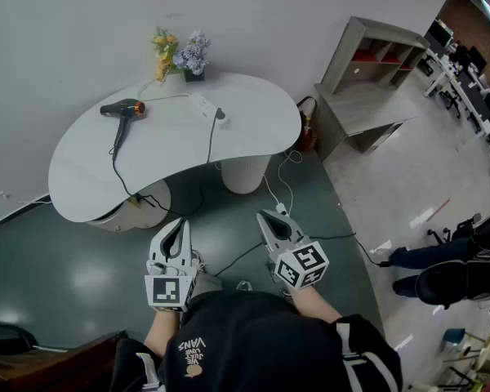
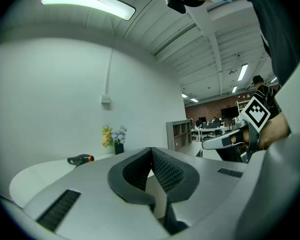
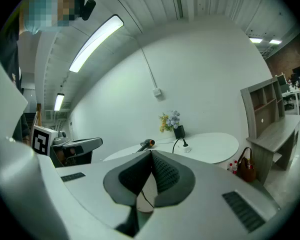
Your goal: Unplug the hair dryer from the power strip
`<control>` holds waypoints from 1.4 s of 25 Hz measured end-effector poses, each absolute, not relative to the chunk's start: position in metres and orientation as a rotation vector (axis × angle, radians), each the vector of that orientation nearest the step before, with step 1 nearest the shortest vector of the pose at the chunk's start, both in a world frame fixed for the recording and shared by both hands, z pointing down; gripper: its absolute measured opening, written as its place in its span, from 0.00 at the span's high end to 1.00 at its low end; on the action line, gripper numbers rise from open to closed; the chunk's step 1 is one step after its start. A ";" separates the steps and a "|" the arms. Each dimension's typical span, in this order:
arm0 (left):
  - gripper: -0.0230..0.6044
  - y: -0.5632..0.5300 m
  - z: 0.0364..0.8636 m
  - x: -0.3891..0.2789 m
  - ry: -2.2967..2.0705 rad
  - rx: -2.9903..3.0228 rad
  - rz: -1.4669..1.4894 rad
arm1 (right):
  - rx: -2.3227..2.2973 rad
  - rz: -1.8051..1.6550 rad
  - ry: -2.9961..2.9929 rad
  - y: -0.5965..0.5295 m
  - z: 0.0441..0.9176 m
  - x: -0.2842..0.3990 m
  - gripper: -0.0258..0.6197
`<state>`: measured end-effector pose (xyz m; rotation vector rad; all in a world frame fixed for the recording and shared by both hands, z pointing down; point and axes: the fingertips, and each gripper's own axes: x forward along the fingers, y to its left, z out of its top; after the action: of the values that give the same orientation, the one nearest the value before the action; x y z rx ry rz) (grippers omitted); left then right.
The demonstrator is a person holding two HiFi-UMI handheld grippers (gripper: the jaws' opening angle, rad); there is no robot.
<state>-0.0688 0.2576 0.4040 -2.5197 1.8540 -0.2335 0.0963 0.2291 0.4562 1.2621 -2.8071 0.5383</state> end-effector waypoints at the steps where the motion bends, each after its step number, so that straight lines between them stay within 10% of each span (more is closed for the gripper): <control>1: 0.93 0.258 0.404 -0.067 1.853 -2.521 -0.230 | 1.259 0.541 -2.805 0.230 0.457 0.098 0.90; 25: 0.92 0.194 0.437 -0.089 1.644 -2.659 -0.266 | 1.419 0.560 -2.732 0.172 0.469 0.068 0.76; 35: 0.76 0.134 0.458 -0.128 1.520 -2.760 -0.330 | 1.549 0.584 -2.644 0.124 0.479 0.033 0.72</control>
<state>-0.1284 0.1338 0.4583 -2.7597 1.5204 -0.3305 0.0327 0.1240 0.4794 1.5486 -2.6441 0.5842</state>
